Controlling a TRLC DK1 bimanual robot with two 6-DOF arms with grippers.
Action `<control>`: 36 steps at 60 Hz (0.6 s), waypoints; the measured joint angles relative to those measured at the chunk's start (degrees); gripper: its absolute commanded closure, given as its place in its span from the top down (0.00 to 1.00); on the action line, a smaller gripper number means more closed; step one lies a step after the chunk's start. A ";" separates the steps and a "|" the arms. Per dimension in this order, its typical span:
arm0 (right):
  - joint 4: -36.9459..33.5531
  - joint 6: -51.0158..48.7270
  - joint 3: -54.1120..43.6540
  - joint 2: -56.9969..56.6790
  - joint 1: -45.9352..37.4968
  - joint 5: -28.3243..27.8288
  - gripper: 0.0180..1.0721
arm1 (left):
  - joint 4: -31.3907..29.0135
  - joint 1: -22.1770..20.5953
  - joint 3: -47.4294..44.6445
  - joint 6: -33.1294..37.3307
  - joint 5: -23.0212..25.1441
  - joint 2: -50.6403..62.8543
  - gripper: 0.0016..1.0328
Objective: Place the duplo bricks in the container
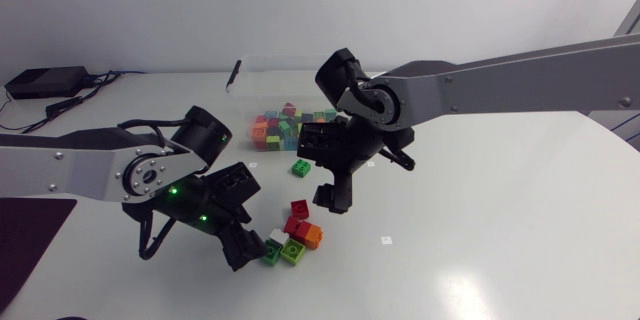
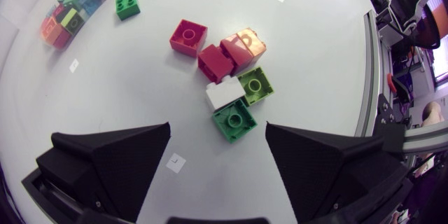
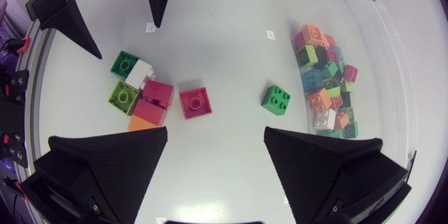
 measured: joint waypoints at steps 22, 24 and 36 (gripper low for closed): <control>-2.45 -3.37 1.09 3.69 0.52 0.02 0.91 | 2.36 -3.74 -2.01 -5.73 -2.23 2.95 0.92; -2.47 -3.39 1.51 4.28 0.74 0.02 0.89 | 2.75 -3.91 -2.27 -6.10 -2.64 3.13 0.92; -3.32 -3.37 3.61 6.84 1.99 0.00 0.89 | 4.24 -4.33 -2.54 -6.60 -3.02 4.72 0.91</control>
